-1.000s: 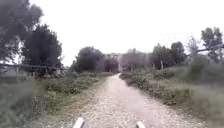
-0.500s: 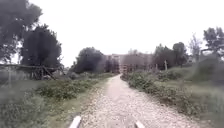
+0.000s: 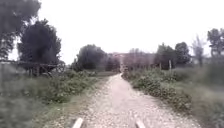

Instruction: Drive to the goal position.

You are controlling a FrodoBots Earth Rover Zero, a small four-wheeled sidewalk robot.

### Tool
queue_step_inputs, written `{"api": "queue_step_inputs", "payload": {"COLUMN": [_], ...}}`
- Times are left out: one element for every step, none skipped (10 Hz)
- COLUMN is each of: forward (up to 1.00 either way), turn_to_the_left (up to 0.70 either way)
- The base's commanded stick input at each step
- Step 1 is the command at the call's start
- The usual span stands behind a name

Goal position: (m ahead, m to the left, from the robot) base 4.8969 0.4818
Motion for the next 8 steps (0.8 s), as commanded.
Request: {"api": "queue_step_inputs", "payload": {"forward": [0.70,0.70,0.70,0.70,0.70,0.70,0.70,0.70], "turn_to_the_left": [0.00,0.00,0.00,0.00,0.00,0.00,0.00,0.00]}}
